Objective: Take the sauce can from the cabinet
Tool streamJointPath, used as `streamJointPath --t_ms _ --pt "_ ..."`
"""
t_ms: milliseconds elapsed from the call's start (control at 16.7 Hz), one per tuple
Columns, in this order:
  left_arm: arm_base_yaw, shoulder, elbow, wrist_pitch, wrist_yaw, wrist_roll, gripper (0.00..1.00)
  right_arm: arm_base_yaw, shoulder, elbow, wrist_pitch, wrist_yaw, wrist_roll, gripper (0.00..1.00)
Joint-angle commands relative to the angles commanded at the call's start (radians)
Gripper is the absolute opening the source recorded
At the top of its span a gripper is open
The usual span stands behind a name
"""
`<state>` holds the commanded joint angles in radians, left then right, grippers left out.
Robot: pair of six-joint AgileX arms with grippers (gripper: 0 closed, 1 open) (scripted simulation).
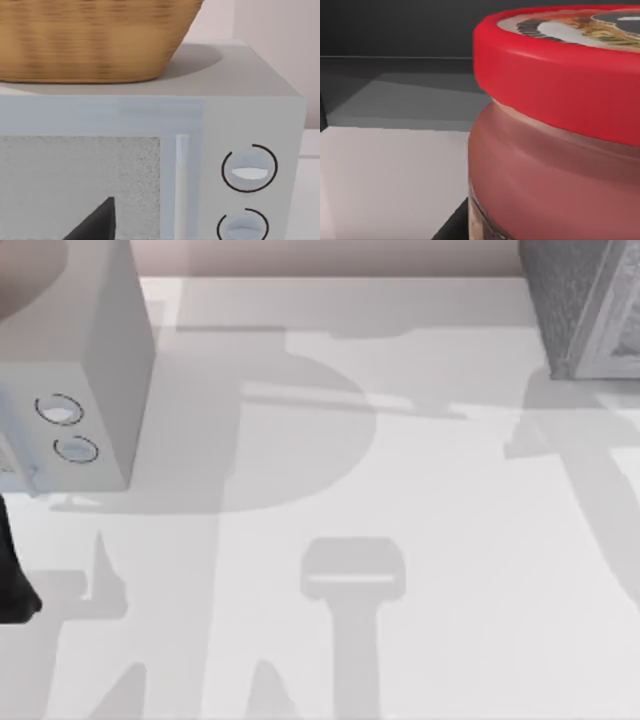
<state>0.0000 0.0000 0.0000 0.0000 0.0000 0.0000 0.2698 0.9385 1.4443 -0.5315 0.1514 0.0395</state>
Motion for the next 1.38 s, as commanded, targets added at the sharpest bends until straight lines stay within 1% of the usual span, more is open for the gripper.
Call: streamJointPath --t_ms 240,420,600,720,840,960,1380 --pt "0.000 0.000 0.000 0.000 0.000 0.000 1.00 -0.094 -0.291 -0.510 0.155 -0.107 -0.005 0.00" --pt "0.000 0.000 0.000 0.000 0.000 0.000 1.00 -0.158 -0.511 -0.875 0.279 -0.154 -0.013 0.00" --pt "0.000 0.000 0.000 0.000 0.000 0.000 1.00 -0.211 -0.707 -1.155 0.392 -0.170 -0.023 0.00" --pt "0.000 0.000 0.000 0.000 0.000 0.000 1.00 -0.239 -0.812 -1.291 0.455 -0.169 -0.030 0.00" --pt "0.000 0.000 0.000 0.000 0.000 0.000 1.00 -0.258 -0.889 -1.384 0.501 -0.161 -0.035 0.00" --pt "0.000 0.000 0.000 0.000 0.000 0.000 1.00 -0.268 -0.931 -1.435 0.527 -0.153 -0.039 0.00" --pt "0.000 0.000 0.000 0.000 0.000 0.000 1.00 -0.264 -0.923 -1.437 0.539 -0.155 -0.037 0.00"
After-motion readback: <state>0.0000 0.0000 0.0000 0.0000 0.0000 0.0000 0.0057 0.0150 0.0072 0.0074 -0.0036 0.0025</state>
